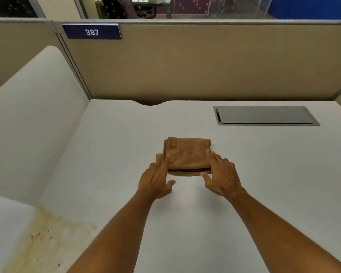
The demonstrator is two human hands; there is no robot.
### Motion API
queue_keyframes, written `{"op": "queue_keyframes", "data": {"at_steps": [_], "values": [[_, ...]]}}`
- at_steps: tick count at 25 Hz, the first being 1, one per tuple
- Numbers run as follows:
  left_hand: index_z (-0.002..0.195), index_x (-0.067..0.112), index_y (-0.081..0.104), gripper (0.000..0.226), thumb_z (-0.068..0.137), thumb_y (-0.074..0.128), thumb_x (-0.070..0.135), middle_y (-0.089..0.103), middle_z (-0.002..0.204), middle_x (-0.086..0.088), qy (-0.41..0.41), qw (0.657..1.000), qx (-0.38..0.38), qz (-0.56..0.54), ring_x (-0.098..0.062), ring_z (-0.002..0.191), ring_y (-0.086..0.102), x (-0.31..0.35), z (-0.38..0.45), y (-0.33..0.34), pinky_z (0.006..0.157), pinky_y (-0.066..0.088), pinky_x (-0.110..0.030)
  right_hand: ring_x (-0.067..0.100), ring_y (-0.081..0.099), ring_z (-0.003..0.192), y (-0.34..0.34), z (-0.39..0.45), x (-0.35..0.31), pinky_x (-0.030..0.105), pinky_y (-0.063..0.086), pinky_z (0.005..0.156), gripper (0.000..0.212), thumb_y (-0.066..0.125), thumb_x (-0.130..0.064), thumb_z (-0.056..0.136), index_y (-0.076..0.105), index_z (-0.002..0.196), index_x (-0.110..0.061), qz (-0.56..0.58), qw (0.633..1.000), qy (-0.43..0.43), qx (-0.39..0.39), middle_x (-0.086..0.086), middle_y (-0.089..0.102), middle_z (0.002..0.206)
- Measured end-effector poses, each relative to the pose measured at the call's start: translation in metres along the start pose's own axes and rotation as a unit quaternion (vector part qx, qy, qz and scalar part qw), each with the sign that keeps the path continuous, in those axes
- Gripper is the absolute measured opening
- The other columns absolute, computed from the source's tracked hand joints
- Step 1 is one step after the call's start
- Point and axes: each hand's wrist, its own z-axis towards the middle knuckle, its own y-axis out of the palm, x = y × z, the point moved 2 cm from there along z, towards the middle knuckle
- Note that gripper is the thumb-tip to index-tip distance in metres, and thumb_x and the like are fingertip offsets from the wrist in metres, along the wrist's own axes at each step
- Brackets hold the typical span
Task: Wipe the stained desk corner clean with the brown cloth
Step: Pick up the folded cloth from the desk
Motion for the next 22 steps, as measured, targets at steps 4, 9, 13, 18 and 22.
{"op": "queue_keyframes", "data": {"at_steps": [4, 9, 13, 18, 22], "values": [[0.148, 0.022, 0.03, 0.068, 0.09, 0.065, 0.029, 0.033, 0.154, -0.005, -0.03, 0.998, -0.009, -0.057, -0.031, 0.119, 0.055, 0.002, 0.025, 0.011, 0.096, 0.051, -0.045, 0.033, 0.055, 0.121, 0.015, 0.019, 0.016, 0.041, 0.043, 0.105, 0.062, 0.06, -0.02, 0.089, 0.037, 0.146, -0.011, 0.073, 0.997, 0.027, -0.028, 0.012, 0.046, 0.146], [0.129, 0.02, 0.055, 0.039, 0.091, 0.063, 0.021, 0.052, 0.136, -0.008, -0.049, 0.996, 0.006, -0.076, -0.034, 0.107, 0.061, 0.002, 0.039, 0.017, 0.091, 0.054, -0.042, 0.036, 0.063, 0.106, 0.018, 0.032, 0.027, 0.041, 0.051, 0.094, 0.047, 0.059, -0.005, 0.085, 0.054, 0.132, -0.007, 0.105, 0.994, 0.023, -0.018, 0.012, 0.057, 0.133], [0.117, 0.011, 0.062, 0.027, 0.091, 0.054, 0.011, 0.06, 0.122, -0.008, -0.095, 0.982, 0.024, -0.16, -0.032, 0.105, 0.06, -0.002, 0.046, 0.018, 0.087, 0.052, -0.035, 0.033, 0.065, 0.098, 0.021, 0.039, 0.032, 0.035, 0.053, 0.088, 0.028, 0.059, 0.001, 0.086, 0.067, 0.113, -0.004, 0.143, 0.989, 0.024, -0.007, 0.015, 0.064, 0.117], [0.101, 0.003, 0.067, 0.027, 0.081, 0.05, -0.002, 0.064, 0.104, -0.005, -0.13, 0.976, 0.041, -0.17, -0.022, 0.087, 0.058, -0.007, 0.056, 0.011, 0.064, 0.041, -0.022, 0.033, 0.065, 0.092, 0.009, 0.047, 0.032, 0.026, 0.05, 0.078, 0.02, 0.058, 0.007, 0.084, 0.072, 0.098, 0.002, 0.203, 0.978, 0.048, 0.027, 0.018, 0.068, 0.102], [0.098, 0.004, 0.076, 0.021, 0.085, 0.06, 0.0, 0.063, 0.096, -0.01, -0.097, 0.983, 0.061, -0.142, -0.028, 0.089, 0.061, -0.007, 0.06, -0.01, 0.07, 0.043, -0.027, 0.03, 0.064, 0.095, -0.01, 0.054, 0.03, 0.029, 0.055, 0.083, 0.033, 0.063, 0.012, 0.074, 0.071, 0.103, 0.0, 0.212, 0.977, 0.009, 0.009, 0.016, 0.066, 0.106]]}}
